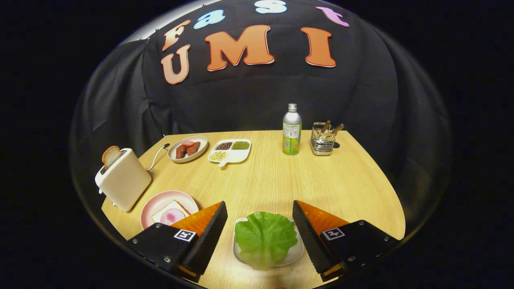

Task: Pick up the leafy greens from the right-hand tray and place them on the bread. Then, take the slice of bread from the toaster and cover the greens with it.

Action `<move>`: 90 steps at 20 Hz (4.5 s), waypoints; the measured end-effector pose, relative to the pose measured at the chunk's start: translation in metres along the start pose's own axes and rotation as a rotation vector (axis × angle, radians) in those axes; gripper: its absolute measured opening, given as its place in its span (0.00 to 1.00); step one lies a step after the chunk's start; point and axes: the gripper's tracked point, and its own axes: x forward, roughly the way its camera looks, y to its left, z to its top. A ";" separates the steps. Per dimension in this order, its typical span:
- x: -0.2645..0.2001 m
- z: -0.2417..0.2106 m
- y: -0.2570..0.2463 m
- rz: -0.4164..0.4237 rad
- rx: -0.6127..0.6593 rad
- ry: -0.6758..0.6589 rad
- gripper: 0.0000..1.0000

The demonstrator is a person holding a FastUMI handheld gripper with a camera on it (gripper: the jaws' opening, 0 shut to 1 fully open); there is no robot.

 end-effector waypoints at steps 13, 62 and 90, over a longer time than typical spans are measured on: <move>0.015 -0.049 0.010 0.049 -0.038 0.282 0.98; 0.025 -0.064 0.028 0.108 0.031 0.277 0.01; 0.023 -0.039 0.200 0.408 -0.180 0.225 0.01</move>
